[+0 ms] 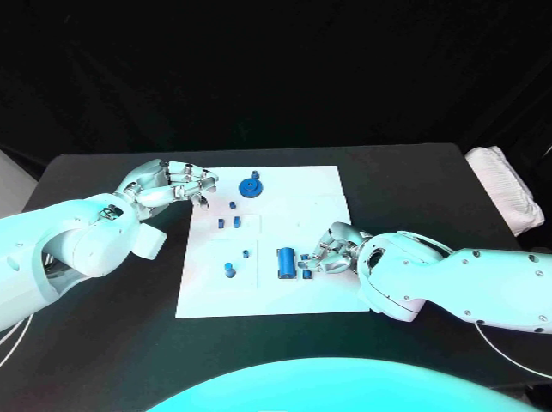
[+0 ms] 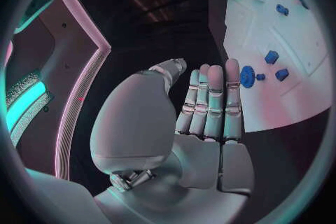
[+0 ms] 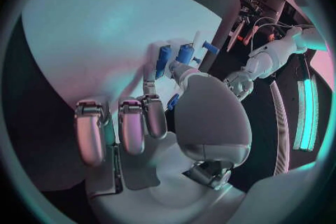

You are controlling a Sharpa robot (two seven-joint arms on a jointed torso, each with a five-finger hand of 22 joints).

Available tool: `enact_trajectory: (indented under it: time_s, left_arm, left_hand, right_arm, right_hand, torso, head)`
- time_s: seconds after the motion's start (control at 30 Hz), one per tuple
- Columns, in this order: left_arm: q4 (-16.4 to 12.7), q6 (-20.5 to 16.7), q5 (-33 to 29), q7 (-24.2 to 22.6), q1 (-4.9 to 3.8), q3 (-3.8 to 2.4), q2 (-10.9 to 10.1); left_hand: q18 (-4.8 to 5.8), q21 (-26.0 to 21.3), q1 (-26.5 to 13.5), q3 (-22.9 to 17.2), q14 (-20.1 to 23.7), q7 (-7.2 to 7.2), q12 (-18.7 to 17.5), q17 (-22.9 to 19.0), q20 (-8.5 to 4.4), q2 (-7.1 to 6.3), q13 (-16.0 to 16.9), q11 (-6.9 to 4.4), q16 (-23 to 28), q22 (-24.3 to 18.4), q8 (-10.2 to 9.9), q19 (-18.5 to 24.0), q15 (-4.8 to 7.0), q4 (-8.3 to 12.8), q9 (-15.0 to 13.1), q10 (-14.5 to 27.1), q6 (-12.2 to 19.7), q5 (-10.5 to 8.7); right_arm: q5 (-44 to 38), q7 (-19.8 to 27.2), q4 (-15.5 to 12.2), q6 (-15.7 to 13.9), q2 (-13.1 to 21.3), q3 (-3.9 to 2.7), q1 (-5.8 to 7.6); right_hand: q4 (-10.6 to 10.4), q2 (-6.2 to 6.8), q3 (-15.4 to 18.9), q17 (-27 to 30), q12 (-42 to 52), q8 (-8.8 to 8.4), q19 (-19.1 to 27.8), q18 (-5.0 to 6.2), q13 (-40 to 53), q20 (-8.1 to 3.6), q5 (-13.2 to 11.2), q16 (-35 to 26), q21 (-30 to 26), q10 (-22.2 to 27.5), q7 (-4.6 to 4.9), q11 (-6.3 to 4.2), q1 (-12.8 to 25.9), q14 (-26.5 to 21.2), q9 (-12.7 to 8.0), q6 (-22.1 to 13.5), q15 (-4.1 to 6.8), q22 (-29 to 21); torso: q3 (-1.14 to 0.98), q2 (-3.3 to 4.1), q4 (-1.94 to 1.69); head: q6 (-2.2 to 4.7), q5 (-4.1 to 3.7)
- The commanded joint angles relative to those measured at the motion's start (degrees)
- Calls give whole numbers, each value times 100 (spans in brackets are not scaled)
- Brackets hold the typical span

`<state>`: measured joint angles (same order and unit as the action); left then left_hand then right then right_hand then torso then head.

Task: Assemble the parts on the task board

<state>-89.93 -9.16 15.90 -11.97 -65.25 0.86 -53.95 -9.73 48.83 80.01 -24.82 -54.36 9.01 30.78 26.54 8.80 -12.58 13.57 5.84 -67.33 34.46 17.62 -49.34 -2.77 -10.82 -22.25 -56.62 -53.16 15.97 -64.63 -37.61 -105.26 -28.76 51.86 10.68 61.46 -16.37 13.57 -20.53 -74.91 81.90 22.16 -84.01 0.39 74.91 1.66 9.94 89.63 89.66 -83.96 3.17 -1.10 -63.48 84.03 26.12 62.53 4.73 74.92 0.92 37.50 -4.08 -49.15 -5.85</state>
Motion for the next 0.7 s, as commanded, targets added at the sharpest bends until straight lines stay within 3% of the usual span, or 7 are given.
enact_trajectory:
  time_s: [0.03,0.23,0.47,0.53,0.57,0.6,0.7]
  left_arm:
    - [-10,105,18,-18,-2,-3,9]
    - [-9,103,18,-11,-2,-3,7]
    - [-3,113,18,12,-2,-3,2]
    - [2,113,18,15,-2,-3,0]
    - [6,112,18,16,-2,-3,0]
    - [12,112,18,17,-2,-3,0]
    - [22,113,18,20,-1,-3,1]
  left_hand:
    - [-71,-21,43,0,28,4,19,5,-5,-4,5,-13,-13,-5,28,-39,25,-11,-5,38,30,15]
    - [-71,-21,43,0,28,4,19,5,-5,-4,5,-13,-13,-5,28,-39,25,-11,-5,38,30,15]
    - [-70,-24,52,-2,32,8,26,6,-5,3,11,-10,-11,-5,32,-40,24,-14,-14,50,38,14]
    - [-70,-24,52,-2,32,8,26,6,-5,3,11,-10,-11,-5,32,-40,24,-14,-14,50,38,14]
    - [-70,-24,52,-2,32,8,26,6,-5,3,11,-10,-11,-5,32,-40,24,-14,-14,50,38,14]
    - [-70,-24,52,-2,32,8,26,6,-5,3,11,-10,-11,-5,32,-40,24,-14,-14,50,38,14]
    - [-70,-24,52,-2,32,8,26,6,-5,3,11,-10,-11,-5,32,-40,24,-14,-14,50,38,14]
  right_arm:
    - [-78,13,-8,168,-14,1,-10]
    - [-83,36,-9,195,2,1,-11]
    - [-81,156,-40,299,84,1,-21]
    - [-68,208,-52,304,110,1,-28]
    - [-59,234,-57,307,120,1,-32]
    - [-45,262,-62,311,131,1,-36]
    - [-13,316,-72,337,150,1,-43]
  right_hand:
    - [-3,-29,44,-1509,-3,20,-599,-39,1149,-39,-40,37,34,-354,-27,-19,43,597,3,3,7,1508]
    - [28,-44,110,-1509,-18,18,-599,-39,1146,-39,-110,37,34,-349,-28,-21,-15,597,-1,-12,8,1508]
    - [92,-49,406,-1509,-97,12,-599,-39,1124,-30,-542,37,34,-323,-11,-6,-313,597,-20,-51,-2,1508]
    - [22,-54,579,-1509,-106,15,-599,-39,1124,-25,-621,37,34,-321,-7,-2,-300,597,-25,-50,-8,1508]
    - [-6,-109,874,-1509,-111,24,-599,-39,1125,-20,-572,37,34,-321,-7,-5,-258,597,-26,-48,-7,1508]
    - [-14,-187,1195,-1509,-113,36,-599,-39,1128,-21,-372,37,34,-322,-9,-4,-170,597,-25,-53,-7,1508]
    - [-29,-308,1669,-1509,-116,60,-599,-39,1133,-25,-314,37,34,-323,-14,-5,-58,597,-17,-62,-5,1508]
  torso:
    - [1,-4,1]
    - [2,-4,4]
    - [-1,-4,0]
    - [-3,-4,2]
    - [-4,-4,5]
    - [-4,-5,7]
    - [-7,-6,12]
  head:
    - [5,8]
    - [6,10]
    - [5,20]
    - [7,26]
    - [7,28]
    - [7,30]
    - [6,29]
